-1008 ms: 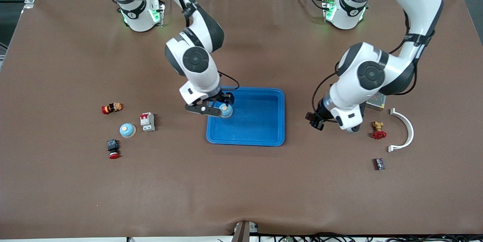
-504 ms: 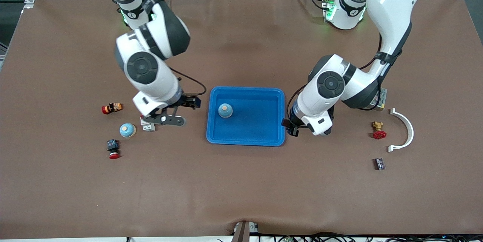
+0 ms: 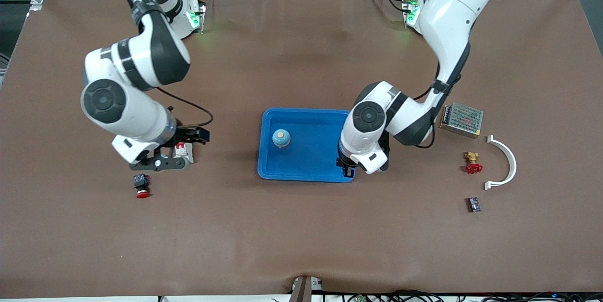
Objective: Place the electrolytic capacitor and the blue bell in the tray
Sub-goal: 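Move the right gripper to the second bell while the left gripper lowers the capacitor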
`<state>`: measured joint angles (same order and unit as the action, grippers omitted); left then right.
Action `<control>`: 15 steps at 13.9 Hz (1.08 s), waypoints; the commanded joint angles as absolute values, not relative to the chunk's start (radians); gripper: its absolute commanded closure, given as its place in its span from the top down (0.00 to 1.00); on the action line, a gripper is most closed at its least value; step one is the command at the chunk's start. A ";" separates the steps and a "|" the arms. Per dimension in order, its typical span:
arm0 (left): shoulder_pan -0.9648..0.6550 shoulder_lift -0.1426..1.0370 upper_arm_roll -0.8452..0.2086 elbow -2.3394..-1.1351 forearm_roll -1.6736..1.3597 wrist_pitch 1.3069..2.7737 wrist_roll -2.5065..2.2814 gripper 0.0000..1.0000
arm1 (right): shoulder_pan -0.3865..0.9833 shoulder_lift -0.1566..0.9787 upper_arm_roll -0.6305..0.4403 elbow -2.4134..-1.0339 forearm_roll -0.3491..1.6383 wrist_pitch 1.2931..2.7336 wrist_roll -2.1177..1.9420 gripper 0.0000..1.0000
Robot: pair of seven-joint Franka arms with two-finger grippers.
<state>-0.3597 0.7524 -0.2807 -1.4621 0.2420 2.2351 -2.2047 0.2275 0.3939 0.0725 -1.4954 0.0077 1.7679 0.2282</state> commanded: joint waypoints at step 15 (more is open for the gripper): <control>-0.469 0.856 -0.226 -1.416 0.261 2.306 -2.333 0.00 | -0.040 0.521 0.086 -1.537 -0.003 1.897 -0.305 1.00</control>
<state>-0.4351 0.8325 -0.2616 -1.4473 0.2420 2.2919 -2.3169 -0.0172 0.5111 0.0709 -1.5307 0.0069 1.8743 -0.2736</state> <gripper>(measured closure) 0.683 0.000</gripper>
